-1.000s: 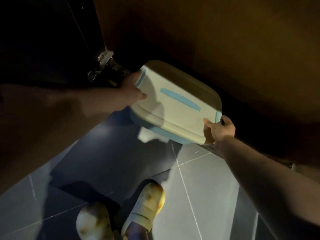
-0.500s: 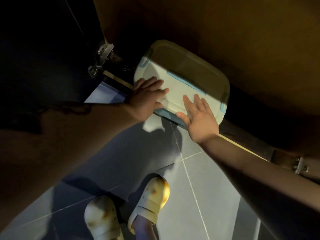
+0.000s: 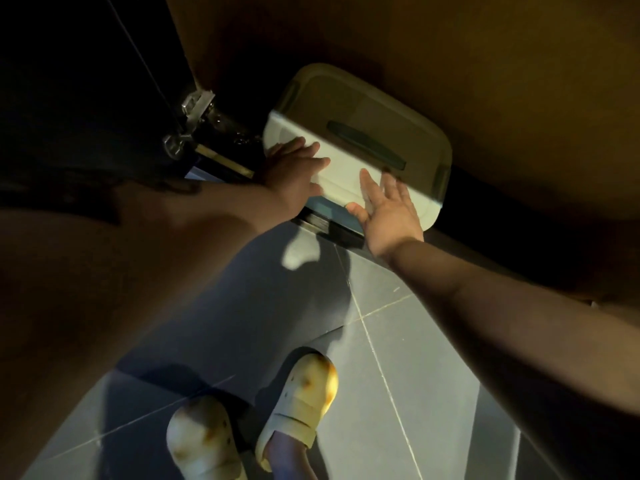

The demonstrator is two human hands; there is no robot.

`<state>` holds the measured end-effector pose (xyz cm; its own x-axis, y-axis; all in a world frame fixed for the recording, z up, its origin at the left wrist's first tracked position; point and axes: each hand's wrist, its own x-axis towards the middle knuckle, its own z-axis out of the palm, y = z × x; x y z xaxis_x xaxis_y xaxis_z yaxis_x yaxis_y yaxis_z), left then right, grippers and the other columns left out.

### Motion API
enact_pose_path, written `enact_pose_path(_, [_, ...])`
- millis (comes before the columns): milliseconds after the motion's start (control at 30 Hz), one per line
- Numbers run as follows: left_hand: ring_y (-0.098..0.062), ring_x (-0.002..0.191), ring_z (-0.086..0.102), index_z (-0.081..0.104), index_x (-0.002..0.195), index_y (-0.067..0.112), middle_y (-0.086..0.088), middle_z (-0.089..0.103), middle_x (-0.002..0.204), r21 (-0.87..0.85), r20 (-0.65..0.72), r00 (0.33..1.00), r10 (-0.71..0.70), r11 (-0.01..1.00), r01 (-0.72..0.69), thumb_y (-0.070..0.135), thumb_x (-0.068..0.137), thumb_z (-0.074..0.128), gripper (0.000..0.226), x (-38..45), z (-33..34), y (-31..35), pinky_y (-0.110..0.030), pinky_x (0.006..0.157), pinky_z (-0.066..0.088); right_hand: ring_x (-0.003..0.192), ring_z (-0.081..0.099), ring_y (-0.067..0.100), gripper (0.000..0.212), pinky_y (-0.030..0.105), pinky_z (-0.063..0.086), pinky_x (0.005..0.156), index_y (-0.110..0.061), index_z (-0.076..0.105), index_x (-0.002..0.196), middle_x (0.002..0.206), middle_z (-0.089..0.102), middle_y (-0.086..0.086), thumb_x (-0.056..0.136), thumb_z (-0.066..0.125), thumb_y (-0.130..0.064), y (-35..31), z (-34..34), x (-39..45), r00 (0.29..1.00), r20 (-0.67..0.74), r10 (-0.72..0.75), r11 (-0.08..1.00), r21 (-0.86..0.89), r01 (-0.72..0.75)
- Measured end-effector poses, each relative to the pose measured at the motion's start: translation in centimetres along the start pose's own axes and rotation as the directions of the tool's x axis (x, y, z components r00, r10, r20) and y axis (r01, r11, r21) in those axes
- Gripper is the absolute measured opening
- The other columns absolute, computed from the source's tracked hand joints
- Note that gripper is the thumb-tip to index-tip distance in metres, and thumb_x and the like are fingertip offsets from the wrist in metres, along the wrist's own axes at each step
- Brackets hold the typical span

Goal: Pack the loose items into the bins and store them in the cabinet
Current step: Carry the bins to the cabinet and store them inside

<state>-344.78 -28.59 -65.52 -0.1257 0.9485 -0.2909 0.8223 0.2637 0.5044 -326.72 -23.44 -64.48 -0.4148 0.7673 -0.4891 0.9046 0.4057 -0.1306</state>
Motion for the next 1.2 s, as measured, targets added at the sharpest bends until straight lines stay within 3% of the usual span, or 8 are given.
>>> enact_pose_path(133, [-0.025, 0.135, 0.037, 0.050, 0.135, 0.012, -0.009, 0.046, 0.143, -0.242, -0.135, 0.986, -0.094, 0.968, 0.060, 0.021, 0.094, 0.056, 0.043, -3.7, -1.8, 1.5, -0.035, 0.112, 0.028, 0.143, 0.019, 0.028, 0.056, 0.042, 0.025, 0.113, -0.033, 0.024, 0.149, 0.158, 0.020, 0.003, 0.097, 0.041, -0.048, -1.1, -1.6, -3.3, 0.999, -0.026, 0.028, 0.992, 0.123, -0.024])
enact_pose_path(233, [-0.031, 0.109, 0.057, 0.063, 0.111, 0.011, -0.014, 0.062, 0.118, -0.240, -0.163, 0.975, -0.150, 0.965, 0.108, 0.021, 0.096, 0.049, 0.023, -8.6, -4.4, 3.4, -0.040, 0.092, 0.046, 0.129, 0.039, 0.027, 0.041, 0.035, 0.034, 0.103, -0.021, 0.049, 0.135, 0.141, 0.047, 0.006, 0.096, 0.047, -0.033, -2.7, -4.6, -8.4, 0.992, -0.124, 0.033, 0.974, 0.226, -0.004])
enact_pose_path(333, [-0.034, 0.093, 0.062, 0.064, 0.100, 0.009, -0.015, 0.065, 0.103, -0.162, -0.210, 0.970, -0.121, 0.983, 0.087, 0.020, 0.095, 0.050, 0.018, -13.5, -8.6, 6.6, -0.044, 0.076, 0.051, 0.120, 0.047, 0.025, 0.034, 0.032, 0.038, 0.098, -0.016, 0.059, 0.124, 0.127, 0.058, 0.006, 0.092, 0.049, -0.019, -4.8, -9.1, -14.6, 0.979, -0.194, 0.056, 0.950, 0.311, 0.007])
enact_pose_path(433, [-0.038, 0.092, 0.062, 0.066, 0.101, 0.011, -0.016, 0.067, 0.101, -0.135, -0.286, 0.957, -0.042, 0.991, 0.003, 0.014, 0.090, 0.056, 0.015, -18.2, -14.5, 10.5, -0.047, 0.074, 0.053, 0.118, 0.048, 0.023, 0.033, 0.033, 0.041, 0.095, -0.017, 0.059, 0.123, 0.124, 0.060, 0.004, 0.091, 0.050, -0.019, -6.5, -14.6, -21.2, 0.969, -0.243, 0.043, 0.939, 0.340, 0.044])
enact_pose_path(767, [-0.019, 0.103, 0.060, 0.061, 0.119, 0.023, 0.000, 0.062, 0.117, -0.094, -0.273, 0.956, 0.107, 0.986, -0.137, 0.024, 0.093, 0.054, 0.027, -28.7, -30.0, 26.8, -0.032, 0.083, 0.050, 0.118, 0.048, 0.015, 0.033, 0.032, 0.046, 0.095, -0.023, 0.055, 0.127, 0.126, 0.056, -0.006, 0.095, 0.049, -0.029, -5.8, -31.0, -39.4, 0.891, -0.425, 0.161, 0.937, 0.349, -0.003])
enact_pose_path(833, [-0.015, 0.108, 0.056, 0.060, 0.121, 0.023, 0.002, 0.061, 0.119, -0.095, -0.270, 0.950, 0.158, 0.977, -0.190, 0.024, 0.093, 0.052, 0.029, -29.7, -31.0, 30.4, -0.027, 0.089, 0.043, 0.118, 0.047, 0.014, 0.032, 0.031, 0.045, 0.093, -0.022, 0.056, 0.126, 0.125, 0.056, -0.007, 0.095, 0.049, -0.029, -4.4, -33.0, -42.0, 0.869, -0.464, 0.169, 0.936, 0.351, 0.006])
enact_pose_path(967, [-0.012, 0.117, 0.049, 0.058, 0.122, 0.027, 0.009, 0.057, 0.123, -0.152, -0.246, 0.945, 0.215, 0.954, -0.257, 0.027, 0.094, 0.049, 0.030, -30.4, -32.5, 37.0, -0.032, 0.101, 0.038, 0.118, 0.048, 0.013, 0.032, 0.030, 0.044, 0.092, -0.022, 0.057, 0.125, 0.124, 0.057, -0.009, 0.094, 0.051, -0.029, -0.3, -35.7, -46.3, 0.823, -0.530, 0.204, 0.932, 0.363, 0.002])
enact_pose_path(1200, [-0.011, 0.102, 0.055, 0.058, 0.123, 0.025, 0.012, 0.057, 0.116, -0.133, -0.418, 0.849, 0.324, 0.902, -0.410, 0.026, 0.094, 0.052, 0.030, -27.4, -35.4, 48.4, -0.032, 0.088, 0.048, 0.122, 0.044, 0.005, 0.032, 0.021, 0.038, 0.094, -0.026, 0.059, 0.125, 0.125, 0.056, -0.014, 0.093, 0.055, -0.027, 10.6, -42.5, -49.4, 0.669, -0.673, 0.316, 0.906, 0.424, -0.002])
